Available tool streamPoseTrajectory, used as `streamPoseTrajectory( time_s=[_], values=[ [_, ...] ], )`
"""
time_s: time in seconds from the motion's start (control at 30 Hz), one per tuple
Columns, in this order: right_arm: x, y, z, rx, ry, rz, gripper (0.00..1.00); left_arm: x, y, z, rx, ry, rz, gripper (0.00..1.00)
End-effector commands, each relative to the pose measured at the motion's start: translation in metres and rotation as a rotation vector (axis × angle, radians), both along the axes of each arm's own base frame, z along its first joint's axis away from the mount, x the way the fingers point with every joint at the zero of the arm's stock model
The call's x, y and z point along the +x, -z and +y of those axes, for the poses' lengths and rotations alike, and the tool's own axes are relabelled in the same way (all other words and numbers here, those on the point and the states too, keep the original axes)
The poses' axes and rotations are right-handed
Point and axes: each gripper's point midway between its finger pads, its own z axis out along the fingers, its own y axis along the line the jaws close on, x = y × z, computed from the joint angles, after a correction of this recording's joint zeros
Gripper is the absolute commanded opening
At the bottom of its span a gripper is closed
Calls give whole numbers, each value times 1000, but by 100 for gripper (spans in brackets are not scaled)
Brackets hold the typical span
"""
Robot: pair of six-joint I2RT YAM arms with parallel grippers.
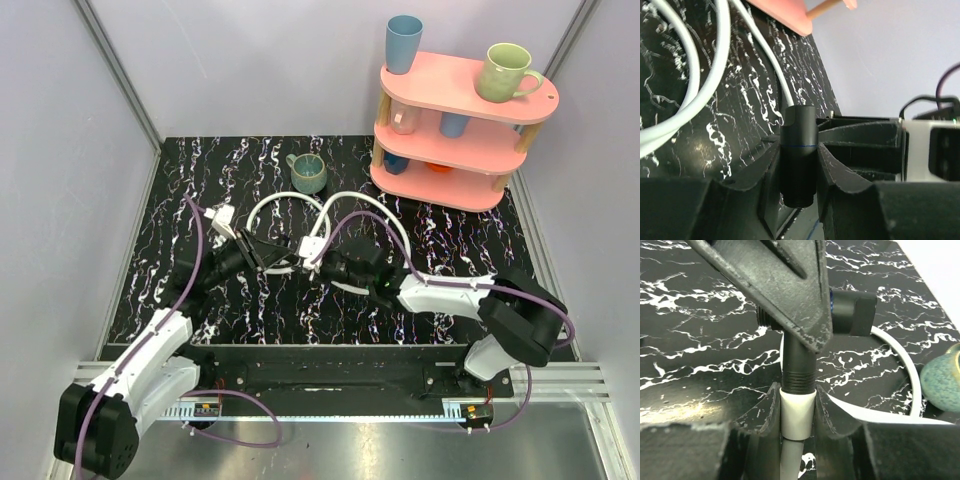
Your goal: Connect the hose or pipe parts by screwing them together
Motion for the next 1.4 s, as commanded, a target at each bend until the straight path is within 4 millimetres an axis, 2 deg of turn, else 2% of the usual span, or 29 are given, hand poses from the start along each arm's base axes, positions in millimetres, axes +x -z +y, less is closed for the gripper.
streamPoseTrajectory(
  time_s=[0.0, 0.07, 0.1, 0.13, 0.2, 0.33, 0.4, 0.47, 0.53, 0.57, 0.6, 0.67, 0.7, 0.73, 0.77, 0.8, 0.87, 1.0, 1.1, 1.2, 1.33, 1.37],
  values=[
    [-35, -65, 14, 169, -257, -4, 0, -41, -22, -31, -15, 303, -253, 0],
    [-34, -67, 9, 183, -274, 34, 0, -47, -27, -34, -35, 336, -310, 0],
    [-44, -69, 7, 192, -342, 62, 0, -56, -29, -37, -46, 385, -335, 0],
    [-39, -72, 3, 221, -351, 108, 0, -59, -34, -39, -49, 409, -385, 0],
    [-47, -71, -1, 241, -416, 153, 0, -64, -31, -41, -32, 444, -404, 0],
    [-54, -69, -4, 239, -475, 219, 0, -64, -19, -41, 36, 478, -425, 0],
    [-57, -70, -6, 228, -518, 268, 0, -64, -19, -41, 56, 493, -448, 0],
    [-54, -69, -6, 232, -512, 289, 0, -63, -22, -40, 77, 494, -482, 0],
    [-49, -70, -6, 244, -476, 294, 1, -61, -13, -38, 126, 492, -472, 0],
    [-43, -70, -5, 251, -442, 297, 10, -54, -18, -38, 149, 473, -471, 0],
    [-35, -67, -5, 258, -384, 317, 34, -46, -5, -33, 202, 430, -402, 0],
    [-31, -66, -7, 250, -346, 320, 43, -35, -12, -32, 214, 375, -371, 0],
    [-28, -62, -11, 236, -313, 325, 58, -26, -14, -29, 206, 305, -321, 0],
    [-27, -65, -14, 241, -295, 310, 65, -22, -22, -27, 193, 266, -314, 0],
    [-23, -58, -18, 237, -248, 311, 69, -12, -24, -23, 191, 191, -292, 0],
    [-22, -62, -23, 242, -226, 286, 71, -8, -26, -19, 157, 129, -217, 0],
    [-17, -57, -29, 230, -177, 264, 73, 5, -31, -9, 141, 3, -159, 0],
    [-10, -49, -35, 165, -116, 241, 76, 15, -32, 10, 75, -194, 11, 0],
    [-13, -53, -30, 151, -94, 175, 77, 17, -34, 20, 40, -282, 98, 0],
    [-24, -55, -13, 125, -56, 64, 77, 17, -36, 25, -1, -342, 185, 0],
    [-18, -50, 0, 97, 47, -24, 77, 16, -45, 29, -61, -387, 235, 0],
    [-16, -53, 1, 106, 68, -67, 77, 16, -43, 32, -57, -412, 261, 0]
  ],
)
